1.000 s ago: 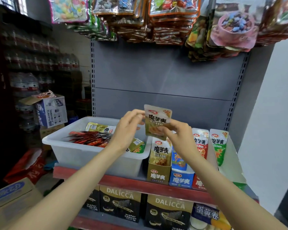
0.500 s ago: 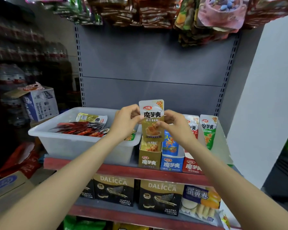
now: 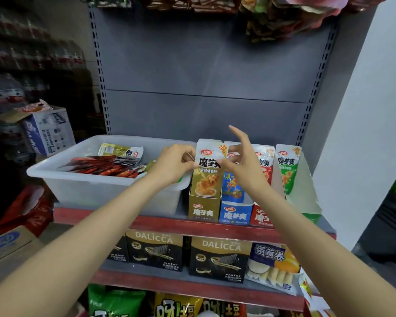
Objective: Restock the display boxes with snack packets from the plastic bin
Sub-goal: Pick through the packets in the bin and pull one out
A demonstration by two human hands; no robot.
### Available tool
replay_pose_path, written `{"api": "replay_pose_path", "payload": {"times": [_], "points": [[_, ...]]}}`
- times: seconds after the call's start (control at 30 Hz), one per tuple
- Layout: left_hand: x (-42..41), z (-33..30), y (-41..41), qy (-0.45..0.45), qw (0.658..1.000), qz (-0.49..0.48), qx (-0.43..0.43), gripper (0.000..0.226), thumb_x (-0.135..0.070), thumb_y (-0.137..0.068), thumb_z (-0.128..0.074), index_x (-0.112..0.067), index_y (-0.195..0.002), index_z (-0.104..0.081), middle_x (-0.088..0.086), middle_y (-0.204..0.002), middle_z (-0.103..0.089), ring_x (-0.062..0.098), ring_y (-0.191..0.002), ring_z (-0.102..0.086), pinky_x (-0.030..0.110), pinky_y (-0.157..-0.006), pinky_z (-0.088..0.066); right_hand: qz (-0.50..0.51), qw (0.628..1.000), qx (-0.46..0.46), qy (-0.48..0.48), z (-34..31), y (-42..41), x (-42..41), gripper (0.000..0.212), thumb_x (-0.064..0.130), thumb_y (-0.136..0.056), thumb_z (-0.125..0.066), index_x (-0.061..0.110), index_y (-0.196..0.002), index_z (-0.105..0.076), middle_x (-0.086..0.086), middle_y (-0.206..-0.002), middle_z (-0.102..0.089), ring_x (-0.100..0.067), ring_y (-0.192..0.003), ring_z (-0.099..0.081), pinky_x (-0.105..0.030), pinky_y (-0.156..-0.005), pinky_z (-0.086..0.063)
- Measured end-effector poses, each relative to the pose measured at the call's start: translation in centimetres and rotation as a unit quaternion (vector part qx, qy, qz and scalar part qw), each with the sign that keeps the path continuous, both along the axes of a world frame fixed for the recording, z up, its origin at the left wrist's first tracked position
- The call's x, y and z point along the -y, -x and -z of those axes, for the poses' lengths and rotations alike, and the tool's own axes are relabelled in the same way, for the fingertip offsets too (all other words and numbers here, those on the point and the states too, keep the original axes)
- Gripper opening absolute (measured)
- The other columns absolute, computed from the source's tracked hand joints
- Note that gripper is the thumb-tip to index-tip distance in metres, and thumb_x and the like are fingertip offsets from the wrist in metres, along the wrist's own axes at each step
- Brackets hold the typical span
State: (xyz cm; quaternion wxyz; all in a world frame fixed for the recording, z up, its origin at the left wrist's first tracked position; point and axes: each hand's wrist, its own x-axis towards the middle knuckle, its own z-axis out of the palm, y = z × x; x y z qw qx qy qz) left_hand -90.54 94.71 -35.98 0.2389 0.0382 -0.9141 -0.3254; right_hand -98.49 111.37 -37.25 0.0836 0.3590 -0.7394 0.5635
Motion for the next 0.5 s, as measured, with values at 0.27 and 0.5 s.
{"api": "replay_pose_path", "payload": {"times": [0.27,0.5], "points": [[0.0,0.5,0.1,0.039,0.997,-0.011,-0.065,0.027,-0.01,-0.087,-0.063,-0.023,-0.11,-0.06,-0.004,-0.096,-0.06,0.013,-0.075,-0.056,0.019,-0.068,-0.044,0.038,0.985,-0.077,-0.15,0.5,-0.2,0.8,0.032,0.011,-0.085,-0.066,0.021,-0.115,-0.059,-0.003,-0.108,-0.058,-0.01,-0.082,-0.058,-0.015,-0.069,-0.044],[1.7,0.6,-0.4,0.072,0.996,-0.041,-0.037,0.014,-0.014,-0.087,-0.062,-0.02,-0.1,-0.065,-0.008,-0.089,-0.063,0.012,-0.08,-0.058,0.028,-0.078,-0.048,0.087,0.968,-0.152,-0.181,-0.5,-0.3,1.5,0.026,0.019,-0.09,-0.059,0.018,-0.117,-0.06,-0.002,-0.116,-0.051,-0.014,-0.109,-0.05,-0.02,-0.086,-0.037]]}}
